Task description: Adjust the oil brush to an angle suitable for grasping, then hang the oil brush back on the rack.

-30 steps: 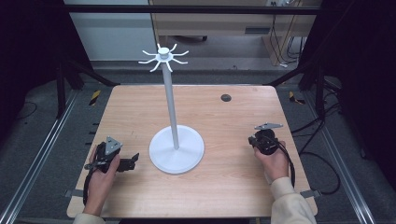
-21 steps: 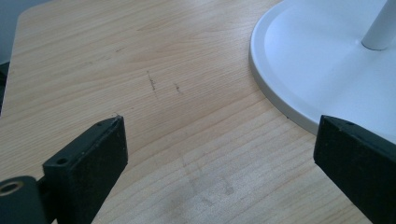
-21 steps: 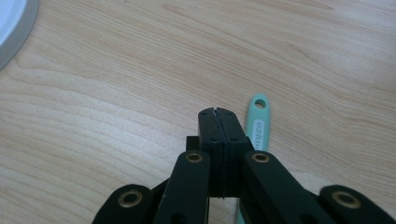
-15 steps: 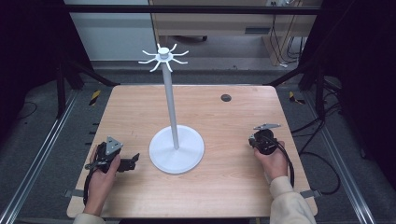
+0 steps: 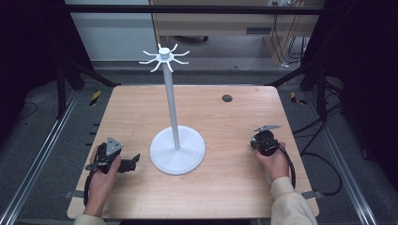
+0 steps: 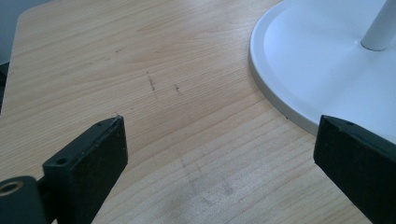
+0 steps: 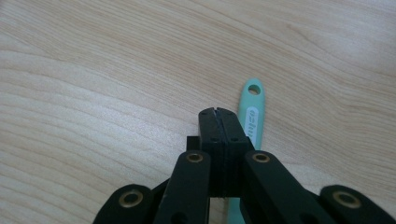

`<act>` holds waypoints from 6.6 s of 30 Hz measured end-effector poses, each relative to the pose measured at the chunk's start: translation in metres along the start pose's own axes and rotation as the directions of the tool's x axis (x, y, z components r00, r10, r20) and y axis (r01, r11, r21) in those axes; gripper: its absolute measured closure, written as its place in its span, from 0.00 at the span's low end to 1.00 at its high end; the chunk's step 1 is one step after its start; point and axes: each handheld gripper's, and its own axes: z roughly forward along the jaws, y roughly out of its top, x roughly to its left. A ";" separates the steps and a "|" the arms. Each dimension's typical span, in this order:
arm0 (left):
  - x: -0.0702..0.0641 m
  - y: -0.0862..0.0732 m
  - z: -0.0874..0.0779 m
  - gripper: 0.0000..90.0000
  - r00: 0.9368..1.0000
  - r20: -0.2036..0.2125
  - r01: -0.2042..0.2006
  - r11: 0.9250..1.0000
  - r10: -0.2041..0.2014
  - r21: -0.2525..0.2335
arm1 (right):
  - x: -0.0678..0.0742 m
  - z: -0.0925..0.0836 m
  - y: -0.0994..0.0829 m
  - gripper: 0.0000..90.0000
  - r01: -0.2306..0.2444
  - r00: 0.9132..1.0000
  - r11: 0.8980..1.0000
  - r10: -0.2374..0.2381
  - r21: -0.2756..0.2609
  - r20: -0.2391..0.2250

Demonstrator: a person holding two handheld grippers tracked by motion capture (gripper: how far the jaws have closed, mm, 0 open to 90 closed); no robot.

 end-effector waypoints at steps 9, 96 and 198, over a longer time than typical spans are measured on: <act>0.000 0.000 0.000 0.03 1.000 0.001 0.000 1.000 0.000 0.000 | -0.003 0.002 -0.002 1.00 -0.004 1.000 1.000 0.004 0.023 0.008; -0.012 0.003 -0.003 0.03 0.999 0.047 -0.016 0.999 0.018 -0.038 | -0.006 -0.057 0.005 0.67 -0.216 0.976 0.964 0.208 0.154 0.067; -0.003 0.002 -0.012 0.03 1.000 0.011 0.004 0.998 -0.003 -0.056 | 0.053 -0.102 0.076 0.92 -0.081 0.965 0.937 -0.012 -0.339 -0.264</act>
